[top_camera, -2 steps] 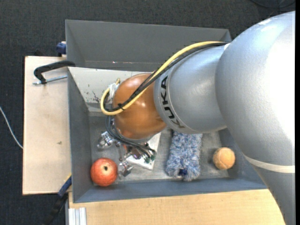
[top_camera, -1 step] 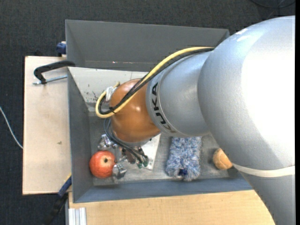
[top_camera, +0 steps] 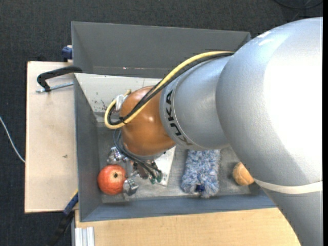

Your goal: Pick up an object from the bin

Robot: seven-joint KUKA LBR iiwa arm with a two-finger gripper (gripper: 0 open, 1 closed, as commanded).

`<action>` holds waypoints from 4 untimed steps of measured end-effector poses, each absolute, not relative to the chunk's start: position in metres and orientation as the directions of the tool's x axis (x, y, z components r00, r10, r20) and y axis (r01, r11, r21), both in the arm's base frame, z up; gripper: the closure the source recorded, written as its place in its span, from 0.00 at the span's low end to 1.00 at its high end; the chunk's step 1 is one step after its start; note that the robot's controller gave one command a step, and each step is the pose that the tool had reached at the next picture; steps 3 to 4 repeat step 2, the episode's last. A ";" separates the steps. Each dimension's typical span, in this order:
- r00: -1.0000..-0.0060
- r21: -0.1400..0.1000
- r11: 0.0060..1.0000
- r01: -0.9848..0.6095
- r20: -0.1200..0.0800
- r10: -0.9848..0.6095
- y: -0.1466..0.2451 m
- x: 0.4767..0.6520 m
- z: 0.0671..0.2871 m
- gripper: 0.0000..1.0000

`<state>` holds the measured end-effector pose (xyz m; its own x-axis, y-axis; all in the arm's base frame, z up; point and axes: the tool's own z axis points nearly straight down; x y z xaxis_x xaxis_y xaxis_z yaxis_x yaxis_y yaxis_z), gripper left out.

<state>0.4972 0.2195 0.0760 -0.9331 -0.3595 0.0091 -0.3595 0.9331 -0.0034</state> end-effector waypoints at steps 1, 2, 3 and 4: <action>-0.931 0.001 0.931 -0.364 -0.006 -0.364 0.223 0.510 0.214 1.00; -0.931 0.001 0.931 -0.364 -0.005 -0.364 0.223 0.510 0.214 1.00; -0.931 0.001 0.931 -0.364 -0.005 -0.364 0.223 0.510 0.214 1.00; -0.931 0.001 0.931 -0.364 -0.005 -0.364 0.223 0.510 0.214 1.00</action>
Offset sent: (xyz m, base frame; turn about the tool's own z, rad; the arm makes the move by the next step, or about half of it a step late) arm 0.0000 0.0000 0.0000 0.0000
